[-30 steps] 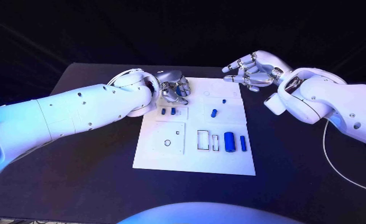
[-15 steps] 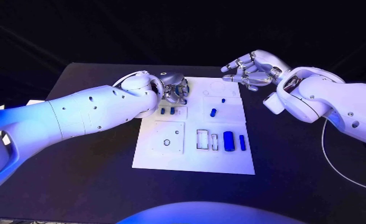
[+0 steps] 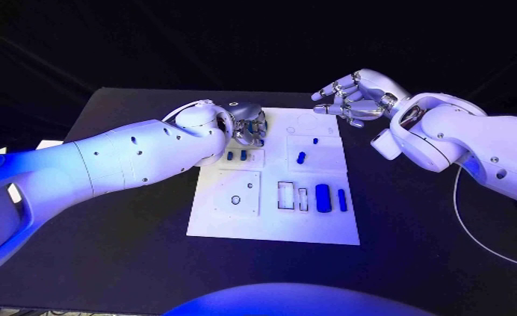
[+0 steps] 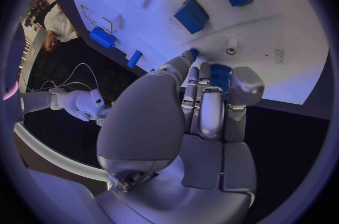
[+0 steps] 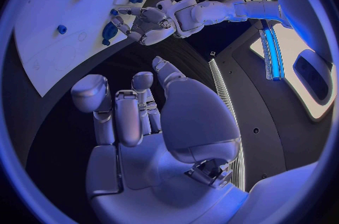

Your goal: Assemble the parts on the task board

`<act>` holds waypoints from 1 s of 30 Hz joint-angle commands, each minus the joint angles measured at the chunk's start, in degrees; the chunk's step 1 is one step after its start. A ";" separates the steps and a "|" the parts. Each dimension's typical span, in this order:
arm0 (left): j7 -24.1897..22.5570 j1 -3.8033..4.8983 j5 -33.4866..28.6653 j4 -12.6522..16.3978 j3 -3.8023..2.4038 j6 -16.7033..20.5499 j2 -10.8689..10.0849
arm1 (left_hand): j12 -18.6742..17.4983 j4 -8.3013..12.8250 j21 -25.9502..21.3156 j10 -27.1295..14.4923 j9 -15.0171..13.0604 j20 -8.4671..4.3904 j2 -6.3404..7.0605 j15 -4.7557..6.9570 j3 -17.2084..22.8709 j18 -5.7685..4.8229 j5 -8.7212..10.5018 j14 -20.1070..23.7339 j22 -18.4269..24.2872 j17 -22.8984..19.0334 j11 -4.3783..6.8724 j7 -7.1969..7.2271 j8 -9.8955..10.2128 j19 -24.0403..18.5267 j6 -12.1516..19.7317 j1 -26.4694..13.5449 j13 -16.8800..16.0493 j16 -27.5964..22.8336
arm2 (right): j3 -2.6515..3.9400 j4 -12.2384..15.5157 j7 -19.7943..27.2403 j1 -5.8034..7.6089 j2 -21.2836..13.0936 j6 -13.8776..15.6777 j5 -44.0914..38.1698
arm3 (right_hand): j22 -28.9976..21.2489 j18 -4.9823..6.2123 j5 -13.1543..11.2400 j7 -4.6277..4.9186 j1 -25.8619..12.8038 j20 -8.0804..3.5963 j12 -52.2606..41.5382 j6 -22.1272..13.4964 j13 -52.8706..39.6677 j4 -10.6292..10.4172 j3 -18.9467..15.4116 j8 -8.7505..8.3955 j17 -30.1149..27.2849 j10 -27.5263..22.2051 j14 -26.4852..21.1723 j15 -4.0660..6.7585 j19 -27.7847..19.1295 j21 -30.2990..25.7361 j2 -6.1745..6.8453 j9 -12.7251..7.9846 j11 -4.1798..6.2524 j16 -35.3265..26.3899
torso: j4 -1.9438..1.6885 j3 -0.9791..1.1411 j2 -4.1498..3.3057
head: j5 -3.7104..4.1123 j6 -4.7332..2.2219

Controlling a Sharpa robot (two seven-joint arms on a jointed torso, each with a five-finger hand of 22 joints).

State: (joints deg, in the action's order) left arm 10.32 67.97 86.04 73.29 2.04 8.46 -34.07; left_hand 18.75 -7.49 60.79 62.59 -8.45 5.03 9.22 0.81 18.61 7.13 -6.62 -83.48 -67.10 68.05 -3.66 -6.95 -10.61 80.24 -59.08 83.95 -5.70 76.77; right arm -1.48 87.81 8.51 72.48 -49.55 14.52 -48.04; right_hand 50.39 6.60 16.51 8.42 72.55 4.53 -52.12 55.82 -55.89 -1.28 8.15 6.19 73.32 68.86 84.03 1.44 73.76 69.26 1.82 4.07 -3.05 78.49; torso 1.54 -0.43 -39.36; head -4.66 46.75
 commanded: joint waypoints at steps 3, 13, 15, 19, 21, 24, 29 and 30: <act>0.57 -0.07 0.45 -0.28 -0.01 -2.37 0.54 | -0.39 -0.05 0.82 0.52 0.14 0.06 -0.13 0.05 0.54 -1.15 0.21 -0.73 -0.69 0.14 0.08 0.06 0.27 0.62 -0.64 -0.57 0.17 0.47 | 0.01 0.01 0.42 -0.04 0.11 -0.64 -0.18 | 0.01 0.64 0.39 -0.08 -0.23 0.06 0.04 -0.43 -0.02 -0.19 -0.01 0.36 0.07 -0.38 2.34 -0.11 -0.28 -0.20 -0.34 -0.09 -0.09 -0.13 | -0.03 -0.02 -0.01 | -0.08 0.10; 1.05 -0.39 -0.15 -1.33 0.10 -3.50 1.52 | -0.67 -0.04 1.44 0.75 0.26 0.01 -0.14 0.07 0.71 -1.26 0.17 -0.87 -1.24 0.17 0.09 0.05 0.44 0.82 -0.82 -0.69 0.31 0.61 | 0.01 0.00 0.41 -0.04 0.16 -0.68 -0.18 | 0.01 0.64 0.39 -0.08 -0.23 0.06 0.04 -0.43 -0.02 -0.19 -0.01 0.36 0.07 -0.38 2.34 -0.11 -0.28 -0.20 -0.34 -0.09 -0.09 -0.13 | 0.01 -0.03 -0.06 | -0.11 0.20; 1.18 -0.46 -0.20 -1.50 0.12 -3.69 1.70 | -0.76 0.02 1.66 0.84 0.29 0.01 -0.19 0.10 0.84 -1.30 0.16 -0.92 -1.43 0.23 0.10 0.05 0.49 0.89 -0.89 -0.61 0.36 0.67 | 0.01 0.00 0.42 -0.04 0.18 -0.69 -0.18 | 0.01 0.64 0.39 -0.08 -0.23 0.06 0.04 -0.43 -0.02 -0.19 -0.01 0.36 0.07 -0.38 2.34 -0.11 -0.28 -0.20 -0.34 -0.09 -0.09 -0.13 | 0.03 -0.01 -0.02 | -0.14 0.25; 1.53 -0.54 -0.24 -1.86 0.14 -4.18 1.89 | -1.10 0.38 2.28 1.22 0.42 -0.06 -0.48 0.15 1.51 -1.40 0.11 -1.08 -2.01 0.24 0.13 -0.01 0.66 1.07 -1.20 -0.17 0.53 0.81 | 0.01 0.00 0.41 -0.04 0.20 -0.69 -0.18 | 0.01 0.64 0.39 -0.08 -0.23 0.06 0.04 -0.43 -0.02 -0.19 -0.01 0.36 0.07 -0.38 2.34 -0.11 -0.28 -0.20 -0.34 -0.09 -0.09 -0.13 | 0.04 0.04 0.00 | -0.12 0.28; 1.74 -0.55 -0.25 -2.00 0.14 -4.52 1.94 | -1.25 0.72 2.76 1.57 0.47 -0.09 -0.71 0.17 2.08 -1.49 0.11 -1.19 -2.44 0.32 0.12 -0.11 0.72 1.21 -1.48 0.26 0.59 0.93 | 0.01 0.01 0.41 -0.04 0.20 -0.69 -0.18 | 0.00 0.64 0.45 -0.08 -0.22 0.06 -0.03 -0.43 -0.06 -0.22 0.00 0.38 0.06 -0.36 2.33 -0.11 -0.28 -0.21 -0.37 -0.09 -0.09 -0.15 | 0.03 0.04 0.00 | -0.09 0.32; 1.64 -0.57 -0.26 -2.14 0.15 -4.48 2.00 | -1.38 1.44 3.49 2.54 0.47 -0.16 -1.14 0.28 3.19 -1.61 0.18 -1.40 -3.10 0.53 0.22 -0.17 0.62 1.42 -2.34 1.03 0.59 1.18 | 0.02 0.03 0.41 -0.04 0.20 -0.70 -0.18 | 0.00 0.64 0.47 -0.08 -0.22 0.06 -0.05 -0.43 -0.07 -0.23 0.00 0.39 0.06 -0.35 2.33 -0.11 -0.28 -0.21 -0.38 -0.09 -0.09 -0.15 | 0.02 0.03 0.01 | -0.09 0.35; 0.43 -0.60 -0.64 -2.22 0.16 -2.61 2.09 | -1.58 2.69 5.36 4.48 0.32 -0.43 -1.58 0.64 4.99 -1.93 0.27 -1.81 -4.68 0.91 0.62 0.00 0.24 2.02 -4.15 1.89 0.43 1.58 | 0.02 0.01 0.40 -0.04 0.26 -0.75 -0.18 | 0.00 0.64 0.47 -0.08 -0.22 0.06 -0.05 -0.43 -0.07 -0.23 0.00 0.39 0.06 -0.35 2.33 -0.11 -0.28 -0.21 -0.38 -0.09 -0.09 -0.15 | 0.00 0.00 0.01 | -0.06 0.33; 0.18 -0.60 -0.75 -2.21 0.16 -2.12 2.10 | -1.66 2.93 5.84 4.86 0.28 -0.50 -1.64 0.71 5.33 -2.02 0.28 -1.90 -5.09 0.99 0.71 0.05 0.17 2.19 -4.52 1.95 0.38 1.66 | 0.02 0.00 0.41 -0.04 0.28 -0.76 -0.18 | 0.00 0.64 0.47 -0.08 -0.22 0.06 -0.05 -0.43 -0.07 -0.23 0.00 0.39 0.06 -0.35 2.33 -0.11 -0.28 -0.21 -0.38 -0.09 -0.09 -0.15 | 0.03 0.01 0.02 | -0.09 0.33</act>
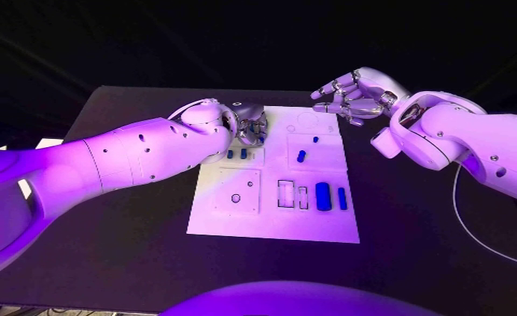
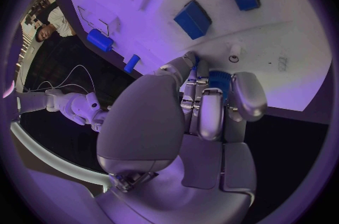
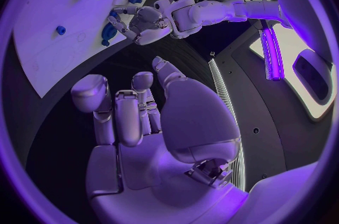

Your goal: Assemble the parts on the task board

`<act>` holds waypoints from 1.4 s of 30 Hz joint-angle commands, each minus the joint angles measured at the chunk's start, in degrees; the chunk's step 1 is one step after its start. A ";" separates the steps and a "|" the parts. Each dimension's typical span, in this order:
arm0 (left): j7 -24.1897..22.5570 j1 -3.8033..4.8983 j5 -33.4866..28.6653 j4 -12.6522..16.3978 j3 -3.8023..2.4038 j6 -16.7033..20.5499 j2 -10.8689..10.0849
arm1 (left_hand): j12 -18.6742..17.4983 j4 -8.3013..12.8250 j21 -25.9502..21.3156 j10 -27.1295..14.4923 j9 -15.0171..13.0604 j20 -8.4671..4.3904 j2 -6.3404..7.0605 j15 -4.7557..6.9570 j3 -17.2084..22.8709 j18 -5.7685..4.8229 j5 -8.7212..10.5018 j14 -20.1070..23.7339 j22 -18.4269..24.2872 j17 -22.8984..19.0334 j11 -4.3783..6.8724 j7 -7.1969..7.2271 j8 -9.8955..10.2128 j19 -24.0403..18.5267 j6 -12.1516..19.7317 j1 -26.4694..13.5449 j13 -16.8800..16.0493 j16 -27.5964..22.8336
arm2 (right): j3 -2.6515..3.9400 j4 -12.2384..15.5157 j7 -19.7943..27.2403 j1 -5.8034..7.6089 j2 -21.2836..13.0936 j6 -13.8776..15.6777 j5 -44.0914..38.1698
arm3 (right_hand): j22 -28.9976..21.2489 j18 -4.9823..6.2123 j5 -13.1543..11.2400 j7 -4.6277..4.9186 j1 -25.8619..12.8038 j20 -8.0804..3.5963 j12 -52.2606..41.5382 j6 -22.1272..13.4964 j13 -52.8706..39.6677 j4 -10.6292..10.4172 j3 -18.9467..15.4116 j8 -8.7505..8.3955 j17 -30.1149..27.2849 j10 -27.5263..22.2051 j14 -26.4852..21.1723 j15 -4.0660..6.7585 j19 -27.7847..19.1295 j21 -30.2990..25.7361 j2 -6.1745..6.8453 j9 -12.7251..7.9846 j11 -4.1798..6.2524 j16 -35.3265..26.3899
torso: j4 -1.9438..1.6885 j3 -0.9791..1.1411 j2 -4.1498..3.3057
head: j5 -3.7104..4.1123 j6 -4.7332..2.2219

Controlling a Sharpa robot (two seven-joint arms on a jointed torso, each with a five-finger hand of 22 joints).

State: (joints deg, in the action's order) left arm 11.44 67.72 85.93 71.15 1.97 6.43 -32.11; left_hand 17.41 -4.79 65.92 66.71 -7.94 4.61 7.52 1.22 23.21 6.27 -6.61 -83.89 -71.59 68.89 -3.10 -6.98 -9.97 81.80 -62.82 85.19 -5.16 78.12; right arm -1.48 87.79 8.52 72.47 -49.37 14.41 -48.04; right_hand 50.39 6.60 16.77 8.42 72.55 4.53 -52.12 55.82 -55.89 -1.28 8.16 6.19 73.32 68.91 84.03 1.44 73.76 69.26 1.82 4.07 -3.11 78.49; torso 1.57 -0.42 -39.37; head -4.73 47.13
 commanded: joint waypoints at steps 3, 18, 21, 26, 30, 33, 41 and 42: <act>-1.57 -0.38 -0.96 0.01 0.22 1.40 0.07 | -0.59 0.97 1.88 1.87 -0.37 -0.32 -0.10 0.54 1.68 -1.37 0.27 -1.75 -1.57 0.37 0.41 0.21 -0.69 1.04 -1.88 0.84 -0.32 0.52 | 0.02 -0.01 0.42 -0.03 0.15 -0.67 -0.18 | 0.00 0.64 0.20 -0.08 -0.22 0.06 -0.05 -0.43 -0.07 -0.23 0.00 0.39 0.05 -0.41 2.33 -0.11 -0.28 -0.21 -0.38 -0.09 -0.03 -0.15 | 0.00 0.00 0.02 | 0.00 -0.02; -2.76 0.22 -6.81 3.83 -1.55 6.27 -4.77 | -2.78 3.72 4.07 3.43 -0.15 -0.41 0.74 0.40 5.22 -1.81 0.14 -1.97 -3.58 -0.26 0.12 -0.36 0.39 1.64 -2.86 -0.43 -0.84 0.35 | 0.01 -0.21 0.38 -0.03 0.13 -0.71 -0.09 | 0.07 0.63 0.20 -0.07 -0.42 0.08 -0.24 -0.39 -0.17 -0.45 -0.07 0.46 0.07 -0.31 2.34 -0.13 -0.24 -0.20 -0.48 -0.07 -0.06 -0.16 | -0.14 0.03 0.13 | 0.35 -0.53; -2.28 0.74 -7.66 4.65 -1.72 5.10 -6.14 | -3.05 3.76 4.13 3.47 -0.12 -0.38 0.87 0.37 5.28 -1.82 0.12 -1.95 -3.68 -0.38 0.11 -0.36 0.54 1.63 -2.89 -0.90 -0.89 0.30 | 0.01 -0.22 0.34 -0.03 0.13 -0.74 -0.07 | 0.07 0.63 0.20 -0.07 -0.42 0.08 -0.24 -0.39 -0.17 -0.45 -0.07 0.46 0.07 -0.31 2.34 -0.13 -0.24 -0.20 -0.48 -0.07 -0.06 -0.16 | -0.23 0.02 0.17 | 0.09 -0.68; -1.42 1.13 -8.39 5.50 -1.81 2.58 -7.97 | -3.32 3.74 4.25 3.59 -0.11 -0.35 0.98 0.37 5.26 -1.84 0.16 -1.95 -3.82 -0.51 0.13 -0.31 0.65 1.64 -2.99 -1.48 -0.96 0.25 | 0.01 -0.16 0.28 -0.03 0.09 -0.78 -0.06 | 0.03 0.64 0.17 -0.06 -0.48 0.08 -0.14 -0.39 -0.06 -0.51 -0.09 0.47 0.06 -0.37 2.34 -0.13 -0.26 -0.22 -0.50 -0.06 -0.07 -0.17 | -0.52 0.03 0.22 | 0.06 -0.50; -0.76 1.21 -8.64 5.64 -1.80 0.49 -8.97 | -3.62 3.68 4.19 3.65 -0.08 -0.33 1.11 0.38 5.20 -1.82 0.21 -1.91 -3.83 -0.70 0.15 -0.26 0.81 1.58 -3.02 -2.05 -1.02 0.16 | 0.01 -0.16 0.26 -0.03 0.08 -0.82 -0.06 | 0.03 0.64 0.17 -0.06 -0.48 0.08 -0.14 -0.39 -0.06 -0.51 -0.09 0.47 0.06 -0.37 2.34 -0.13 -0.26 -0.22 -0.50 -0.06 -0.07 -0.17 | -0.42 -0.01 0.24 | -0.10 -0.34; -0.45 1.22 -8.74 5.69 -1.79 -0.74 -9.54 | -3.72 3.65 4.22 3.67 -0.07 -0.32 1.16 0.38 5.16 -1.83 0.23 -1.91 -3.87 -0.72 0.15 -0.24 0.85 1.58 -3.04 -2.25 -1.03 0.15 | 0.01 -0.16 0.25 -0.03 0.06 -0.83 -0.05 | 0.03 0.64 0.17 -0.06 -0.48 0.08 -0.14 -0.39 -0.06 -0.51 -0.09 0.47 0.06 -0.37 2.34 -0.13 -0.26 -0.22 -0.50 -0.06 -0.07 -0.17 | -0.37 0.03 0.23 | -0.21 -0.28; -0.63 1.12 -9.77 5.40 -1.67 -3.09 -9.88 | -4.05 3.54 4.15 3.78 -0.04 -0.31 1.30 0.39 5.00 -1.81 0.32 -1.86 -3.89 -0.95 0.19 -0.17 1.01 1.52 -3.10 -2.91 -1.10 0.05 | 0.01 -0.16 0.26 -0.03 0.13 -0.86 -0.06 | 0.03 0.64 0.17 -0.06 -0.48 0.08 -0.14 -0.39 -0.06 -0.51 -0.09 0.47 0.06 -0.37 2.34 -0.13 -0.26 -0.22 -0.50 -0.06 -0.07 -0.17 | -0.31 0.00 0.19 | -0.33 -0.34; -0.68 1.08 -9.82 5.29 -1.64 -3.09 -9.76 | -4.05 3.54 4.15 3.78 -0.04 -0.31 1.30 0.39 5.00 -1.81 0.32 -1.86 -3.89 -0.95 0.19 -0.17 1.01 1.52 -3.10 -2.91 -1.10 0.05 | 0.01 -0.17 0.27 -0.03 0.16 -0.87 -0.06 | 0.03 0.64 0.17 -0.06 -0.48 0.08 -0.14 -0.39 -0.06 -0.51 -0.09 0.47 0.06 -0.37 2.34 -0.13 -0.26 -0.22 -0.50 -0.06 -0.07 -0.17 | -0.30 -0.01 0.19 | -0.33 -0.34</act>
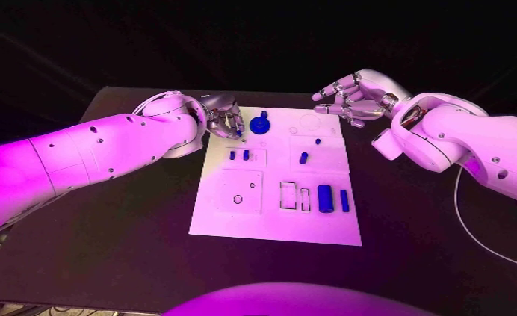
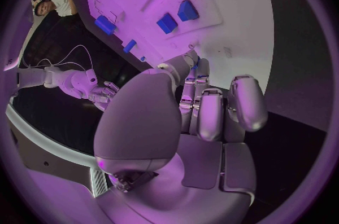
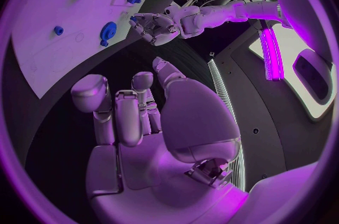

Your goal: Assemble the parts on the task board

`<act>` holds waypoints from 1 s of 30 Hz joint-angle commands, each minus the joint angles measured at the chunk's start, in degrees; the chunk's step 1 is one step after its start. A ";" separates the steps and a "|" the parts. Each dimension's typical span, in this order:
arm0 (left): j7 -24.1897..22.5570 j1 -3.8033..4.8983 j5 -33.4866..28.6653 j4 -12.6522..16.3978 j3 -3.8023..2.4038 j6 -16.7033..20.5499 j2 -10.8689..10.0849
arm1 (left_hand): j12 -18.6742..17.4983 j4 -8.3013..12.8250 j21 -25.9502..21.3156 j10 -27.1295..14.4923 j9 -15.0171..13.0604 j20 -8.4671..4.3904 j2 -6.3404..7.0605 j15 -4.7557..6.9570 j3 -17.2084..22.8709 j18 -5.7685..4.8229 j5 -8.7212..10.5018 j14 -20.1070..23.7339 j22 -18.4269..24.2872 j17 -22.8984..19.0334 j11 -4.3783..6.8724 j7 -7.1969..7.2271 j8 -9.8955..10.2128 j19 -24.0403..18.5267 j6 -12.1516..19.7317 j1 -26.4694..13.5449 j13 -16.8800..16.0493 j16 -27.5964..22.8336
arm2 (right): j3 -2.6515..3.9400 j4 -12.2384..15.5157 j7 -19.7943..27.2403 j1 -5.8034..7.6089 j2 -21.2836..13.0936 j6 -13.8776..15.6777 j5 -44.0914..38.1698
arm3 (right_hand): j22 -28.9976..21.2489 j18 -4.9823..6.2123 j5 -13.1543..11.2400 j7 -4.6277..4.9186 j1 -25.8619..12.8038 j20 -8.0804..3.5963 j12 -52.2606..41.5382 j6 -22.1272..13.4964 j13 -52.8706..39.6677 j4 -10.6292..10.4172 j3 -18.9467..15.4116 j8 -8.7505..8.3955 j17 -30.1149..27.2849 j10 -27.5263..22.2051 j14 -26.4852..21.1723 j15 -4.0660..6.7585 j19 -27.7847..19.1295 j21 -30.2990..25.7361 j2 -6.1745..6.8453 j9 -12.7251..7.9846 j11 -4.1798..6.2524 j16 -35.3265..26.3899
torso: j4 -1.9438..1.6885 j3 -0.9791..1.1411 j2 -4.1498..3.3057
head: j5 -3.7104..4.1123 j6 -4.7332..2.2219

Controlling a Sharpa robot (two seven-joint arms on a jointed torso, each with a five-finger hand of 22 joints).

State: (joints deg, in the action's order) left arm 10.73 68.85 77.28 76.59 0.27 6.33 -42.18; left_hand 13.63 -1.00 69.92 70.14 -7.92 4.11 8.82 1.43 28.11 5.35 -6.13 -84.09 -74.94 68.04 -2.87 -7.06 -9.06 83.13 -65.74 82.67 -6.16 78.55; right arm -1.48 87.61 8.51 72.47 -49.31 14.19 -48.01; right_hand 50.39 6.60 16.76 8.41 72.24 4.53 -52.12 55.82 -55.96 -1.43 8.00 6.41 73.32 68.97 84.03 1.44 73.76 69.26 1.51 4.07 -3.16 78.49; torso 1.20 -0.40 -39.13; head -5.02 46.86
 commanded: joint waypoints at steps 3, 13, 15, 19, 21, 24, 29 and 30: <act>-0.11 -0.22 -1.17 -0.61 0.16 -2.87 0.77 | -0.31 -0.27 0.06 0.37 -0.06 0.20 -0.01 0.18 0.08 -0.87 -0.15 -1.64 -0.48 -0.18 -0.04 -0.08 0.12 0.15 -0.18 -0.44 -0.10 -0.42 | 0.01 -0.01 0.29 -0.03 0.15 -0.67 -0.10 | 0.03 0.64 0.18 -0.06 -0.17 0.08 -0.14 -0.39 0.01 -0.35 0.07 0.25 0.06 -0.43 2.34 -0.13 -0.26 -0.22 -0.19 -0.07 -0.01 -0.17 | 0.11 -0.03 -0.06 | -0.03 0.05; -0.90 -0.44 -0.91 -1.06 0.42 -1.48 1.43 | -0.33 -0.27 0.04 0.38 -0.06 0.20 -0.04 0.19 0.09 -0.86 -0.15 -1.63 -0.47 -0.25 -0.03 -0.08 0.13 0.14 -0.19 -0.46 -0.11 -0.45 | 0.01 -0.06 0.28 -0.03 0.16 -0.67 -0.12 | 0.03 0.64 0.18 -0.06 -0.17 0.08 -0.14 -0.39 0.01 -0.35 0.07 0.25 0.06 -0.43 2.34 -0.13 -0.26 -0.22 -0.19 -0.07 -0.01 -0.17 | 0.01 0.06 -0.01 | 0.12 0.18; -0.93 -0.45 -0.90 -1.00 0.43 -1.45 1.46 | -0.33 -0.27 0.04 0.38 -0.06 0.20 -0.04 0.19 0.09 -0.86 -0.15 -1.63 -0.47 -0.25 -0.03 -0.08 0.13 0.14 -0.19 -0.46 -0.11 -0.45 | 0.01 -0.06 0.27 -0.03 0.17 -0.69 -0.12 | 0.03 0.64 0.18 -0.06 -0.17 0.08 -0.14 -0.39 0.01 -0.35 0.07 0.25 0.06 -0.43 2.34 -0.13 -0.26 -0.22 -0.19 -0.07 -0.01 -0.17 | 0.03 0.05 -0.02 | 0.12 0.18; -0.78 -0.46 -0.90 -1.03 0.45 -1.80 1.53 | -0.38 -0.28 0.05 0.40 -0.06 0.20 -0.10 0.19 0.11 -0.86 -0.15 -1.62 -0.49 -0.24 -0.02 -0.07 0.15 0.14 -0.21 -0.51 -0.12 -0.45 | 0.01 -0.06 0.26 -0.03 0.16 -0.71 -0.12 | 0.03 0.64 0.18 -0.06 -0.17 0.08 -0.14 -0.39 0.01 -0.35 0.07 0.25 0.06 -0.43 2.34 -0.13 -0.26 -0.22 -0.19 -0.07 -0.01 -0.17 | 0.03 0.05 -0.01 | 0.15 0.22; -0.59 -0.47 -0.89 -1.12 0.45 -2.17 1.60 | -0.40 -0.27 -0.02 0.41 -0.05 0.20 -0.12 0.19 0.13 -0.85 -0.15 -1.61 -0.44 -0.33 -0.01 -0.06 0.16 0.11 -0.21 -0.50 -0.13 -0.50 | 0.01 -0.05 0.26 -0.03 0.16 -0.71 -0.12 | 0.03 0.64 0.18 -0.06 -0.17 0.08 -0.14 -0.39 0.01 -0.35 0.07 0.25 0.06 -0.43 2.34 -0.13 -0.26 -0.22 -0.19 -0.07 -0.01 -0.17 | 0.03 0.05 0.00 | 0.14 0.23; -0.33 -0.47 -0.78 -1.31 0.46 -2.72 1.76 | -0.42 -0.26 -0.08 0.40 -0.05 0.20 -0.13 0.20 0.14 -0.83 -0.16 -1.60 -0.40 -0.36 -0.01 -0.06 0.17 0.09 -0.20 -0.50 -0.13 -0.51 | 0.01 -0.03 0.26 -0.03 0.16 -0.72 -0.12 | 0.03 0.64 0.18 -0.06 -0.17 0.08 -0.14 -0.39 0.01 -0.35 0.07 0.25 0.06 -0.43 2.34 -0.13 -0.26 -0.22 -0.19 -0.07 -0.01 -0.17 | 0.02 0.04 -0.02 | 0.13 0.27; -0.19 -0.51 -0.53 -1.66 0.48 -3.08 2.12 | -0.42 -0.26 -0.08 0.40 -0.05 0.20 -0.13 0.20 0.14 -0.83 -0.16 -1.60 -0.40 -0.36 -0.01 -0.06 0.17 0.09 -0.20 -0.50 -0.13 -0.51 | 0.01 -0.03 0.29 -0.03 0.18 -0.73 -0.12 | 0.03 0.64 0.18 -0.06 -0.17 0.08 -0.14 -0.39 0.01 -0.35 0.07 0.25 0.06 -0.43 2.34 -0.13 -0.26 -0.22 -0.19 -0.07 -0.01 -0.17 | 0.06 0.01 -0.04 | 0.12 0.28; -0.16 -0.52 -0.46 -1.78 0.48 -3.14 2.22 | -0.48 -0.22 -0.15 0.39 -0.04 0.20 -0.16 0.20 0.17 -0.82 -0.16 -1.58 -0.36 -0.40 0.00 -0.05 0.21 0.06 -0.18 -0.48 -0.14 -0.54 | 0.01 -0.03 0.29 -0.03 0.18 -0.73 -0.12 | 0.03 0.64 0.18 -0.06 -0.17 0.08 -0.14 -0.39 0.01 -0.35 0.07 0.25 0.06 -0.43 2.34 -0.13 -0.26 -0.22 -0.19 -0.07 -0.01 -0.17 | 0.06 0.01 -0.04 | 0.12 0.28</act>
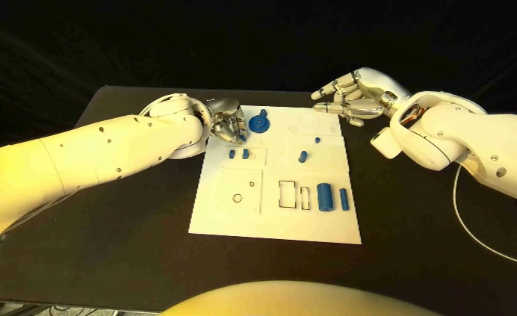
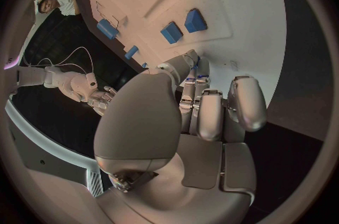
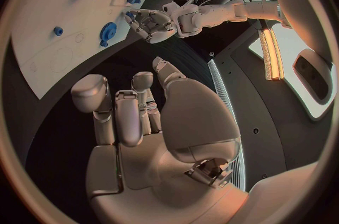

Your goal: Assemble the parts on the task board

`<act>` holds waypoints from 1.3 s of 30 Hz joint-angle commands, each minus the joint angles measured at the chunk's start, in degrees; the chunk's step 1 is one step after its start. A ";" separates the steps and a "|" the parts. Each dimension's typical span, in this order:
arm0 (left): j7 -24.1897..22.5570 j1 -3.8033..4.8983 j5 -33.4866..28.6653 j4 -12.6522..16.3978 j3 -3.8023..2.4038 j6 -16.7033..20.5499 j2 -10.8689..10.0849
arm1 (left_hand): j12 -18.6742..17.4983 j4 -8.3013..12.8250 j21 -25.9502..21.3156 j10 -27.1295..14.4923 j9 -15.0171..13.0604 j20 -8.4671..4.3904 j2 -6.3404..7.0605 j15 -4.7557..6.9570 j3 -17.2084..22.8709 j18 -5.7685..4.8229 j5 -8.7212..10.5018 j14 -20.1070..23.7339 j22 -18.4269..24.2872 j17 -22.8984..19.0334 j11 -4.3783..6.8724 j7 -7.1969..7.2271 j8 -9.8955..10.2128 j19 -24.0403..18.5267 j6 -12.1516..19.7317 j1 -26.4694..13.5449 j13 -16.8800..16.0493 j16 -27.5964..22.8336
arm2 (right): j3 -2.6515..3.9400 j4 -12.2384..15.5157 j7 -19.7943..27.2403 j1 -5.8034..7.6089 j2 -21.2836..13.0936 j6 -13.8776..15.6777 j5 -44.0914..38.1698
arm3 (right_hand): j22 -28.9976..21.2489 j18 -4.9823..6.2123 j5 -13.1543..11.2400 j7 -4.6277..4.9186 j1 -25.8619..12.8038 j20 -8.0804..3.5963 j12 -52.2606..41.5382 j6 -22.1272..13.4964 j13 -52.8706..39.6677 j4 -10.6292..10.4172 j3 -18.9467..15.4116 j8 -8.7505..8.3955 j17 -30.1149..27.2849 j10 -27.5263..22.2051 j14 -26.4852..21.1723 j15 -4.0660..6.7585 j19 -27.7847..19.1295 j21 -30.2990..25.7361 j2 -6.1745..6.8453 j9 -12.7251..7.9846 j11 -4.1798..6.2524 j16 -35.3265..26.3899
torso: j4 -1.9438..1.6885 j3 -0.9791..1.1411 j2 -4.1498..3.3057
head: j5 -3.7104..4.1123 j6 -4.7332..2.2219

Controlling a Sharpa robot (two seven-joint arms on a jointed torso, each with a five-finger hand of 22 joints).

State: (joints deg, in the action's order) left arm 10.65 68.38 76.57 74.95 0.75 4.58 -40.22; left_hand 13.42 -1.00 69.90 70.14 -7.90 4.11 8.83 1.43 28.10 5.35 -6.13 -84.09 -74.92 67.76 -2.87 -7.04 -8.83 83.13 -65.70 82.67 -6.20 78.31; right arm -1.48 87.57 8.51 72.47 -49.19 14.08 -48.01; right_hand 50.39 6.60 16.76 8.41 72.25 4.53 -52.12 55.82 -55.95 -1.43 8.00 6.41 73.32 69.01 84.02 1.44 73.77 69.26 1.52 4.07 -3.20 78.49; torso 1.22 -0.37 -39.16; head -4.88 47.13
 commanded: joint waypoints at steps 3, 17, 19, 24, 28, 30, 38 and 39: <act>-0.03 -0.07 0.41 -0.42 0.01 -1.57 0.49 | -0.26 -0.22 -0.13 0.40 -0.06 0.19 -0.17 0.20 0.19 -0.82 -0.16 -1.58 -0.38 -0.12 0.00 -0.07 -0.03 0.06 -0.22 -0.49 -0.09 -0.30 | 0.01 0.01 0.31 -0.03 0.08 -0.63 -0.12 | 0.03 0.64 0.18 -0.06 -0.18 0.08 -0.14 -0.39 0.00 -0.36 0.06 0.25 0.06 -0.46 2.34 -0.13 -0.26 -0.22 -0.20 -0.07 0.03 -0.17 | 0.03 0.00 -0.02 | -0.01 0.11; 0.41 -0.12 0.85 -1.40 0.02 -3.18 1.21 | -0.37 -0.10 -0.35 0.41 -0.04 0.19 -0.27 0.22 0.28 -0.77 -0.16 -1.53 -0.25 -0.25 0.02 -0.04 0.04 -0.03 -0.20 -0.41 -0.12 -0.38 | 0.01 0.06 0.33 -0.03 0.02 -0.64 -0.12 | 0.03 0.64 0.18 -0.06 -0.18 0.08 -0.14 -0.39 0.00 -0.36 0.06 0.25 0.06 -0.46 2.34 -0.13 -0.26 -0.22 -0.20 -0.07 0.03 -0.17 | -0.03 0.01 0.00 | 0.09 0.34; 0.38 -0.13 0.87 -1.56 0.03 -3.29 1.28 | -0.40 -0.07 -0.40 0.40 -0.04 0.19 -0.27 0.22 0.29 -0.76 -0.15 -1.52 -0.22 -0.25 0.02 -0.04 0.06 -0.06 -0.18 -0.40 -0.13 -0.38 | 0.01 0.06 0.33 -0.03 0.01 -0.64 -0.12 | 0.03 0.64 0.18 -0.06 -0.18 0.08 -0.14 -0.39 0.00 -0.36 0.06 0.25 0.06 -0.46 2.34 -0.13 -0.26 -0.22 -0.20 -0.07 0.03 -0.17 | -0.03 0.02 0.02 | 0.06 0.35; 0.24 -0.14 0.85 -1.85 0.03 -3.82 1.48 | -0.99 0.09 -0.75 -0.06 0.15 0.24 -0.09 0.08 0.26 -0.71 -0.10 -1.42 -0.05 -0.38 -0.19 -0.24 0.60 -0.26 0.46 -0.68 -0.11 -0.45 | 0.01 0.04 0.37 -0.03 0.05 -0.64 -0.12 | 0.03 0.64 0.18 -0.06 -0.18 0.08 -0.14 -0.39 0.00 -0.36 0.06 0.25 0.06 -0.46 2.34 -0.13 -0.26 -0.22 -0.20 -0.07 0.03 -0.17 | -0.01 -0.01 -0.01 | 0.04 0.34; 0.05 -0.14 0.63 -2.03 0.04 -3.77 1.56 | -2.62 0.10 -1.45 -1.84 0.86 0.64 0.40 -0.62 0.38 -0.64 -0.16 -1.20 0.29 -1.06 -1.08 -1.17 2.28 -0.62 2.83 -1.45 0.23 -0.77 | 0.01 -0.02 0.39 -0.03 0.06 -0.63 -0.12 | 0.03 0.64 0.18 -0.06 -0.18 0.08 -0.14 -0.39 0.00 -0.36 0.06 0.25 0.06 -0.46 2.34 -0.13 -0.26 -0.22 -0.20 -0.07 0.03 -0.17 | -0.01 0.00 -0.01 | 0.02 0.38; -0.13 -0.14 0.38 -2.15 0.04 -3.41 1.56 | -3.98 0.08 -3.38 -3.59 1.59 1.00 0.84 -1.16 0.70 -0.27 -0.23 -0.76 1.56 -2.17 -1.68 -1.53 3.84 -1.43 5.26 -1.87 0.69 -1.39 | 0.01 -0.06 0.40 -0.03 0.07 -0.62 -0.12 | 0.03 0.64 0.18 -0.06 -0.18 0.08 -0.14 -0.39 0.00 -0.36 0.06 0.25 0.06 -0.46 2.34 -0.13 -0.26 -0.22 -0.20 -0.07 0.03 -0.17 | -0.04 -0.01 0.00 | 0.03 0.41; -0.70 -0.15 0.09 -2.44 0.04 -2.57 1.51 | -5.64 0.17 -9.07 -6.79 2.77 1.94 2.25 -1.97 0.78 0.85 -0.14 1.30 5.17 -6.83 -2.70 -2.08 5.24 -4.00 8.22 -2.98 1.55 -4.09 | 0.01 -0.08 0.42 -0.03 0.02 -0.59 -0.12 | -0.12 0.66 0.14 -0.07 -0.27 0.10 -0.11 -0.42 0.09 -0.52 -0.02 0.30 -0.03 -0.52 2.32 -0.14 -0.31 -0.32 -0.22 -0.06 0.04 -0.25 | -0.08 -0.01 0.00 | 0.00 0.48; -0.73 -0.15 0.08 -2.43 0.04 -2.51 1.47 | -5.68 0.20 -9.26 -6.96 2.83 1.99 2.35 -2.00 0.74 0.89 -0.13 1.39 5.27 -6.97 -2.74 -2.10 5.23 -4.09 8.33 -3.04 1.59 -4.16 | 0.01 -0.07 0.41 -0.03 0.00 -0.59 -0.12 | -0.12 0.66 0.14 -0.07 -0.27 0.10 -0.11 -0.42 0.09 -0.52 -0.02 0.30 -0.03 -0.52 2.32 -0.14 -0.31 -0.32 -0.22 -0.06 0.04 -0.25 | -0.04 -0.01 0.00 | -0.03 0.44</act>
State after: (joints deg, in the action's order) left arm 10.60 68.28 76.82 72.57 0.78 2.31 -38.79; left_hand 8.09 -0.95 60.88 63.55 -5.12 6.05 11.03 -0.52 28.63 5.35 -6.13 -83.12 -69.75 60.93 -5.73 -9.10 -3.95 79.32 -57.71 79.86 -4.73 74.32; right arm -1.48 87.49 8.53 72.47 -49.19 14.03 -48.01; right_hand 50.32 6.60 16.76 8.41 72.25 4.53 -52.12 55.82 -55.94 -1.76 7.99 6.41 73.32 68.88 84.02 1.44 73.76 69.26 1.52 4.07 -3.07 78.49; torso 1.17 -0.37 -39.15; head -4.88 47.57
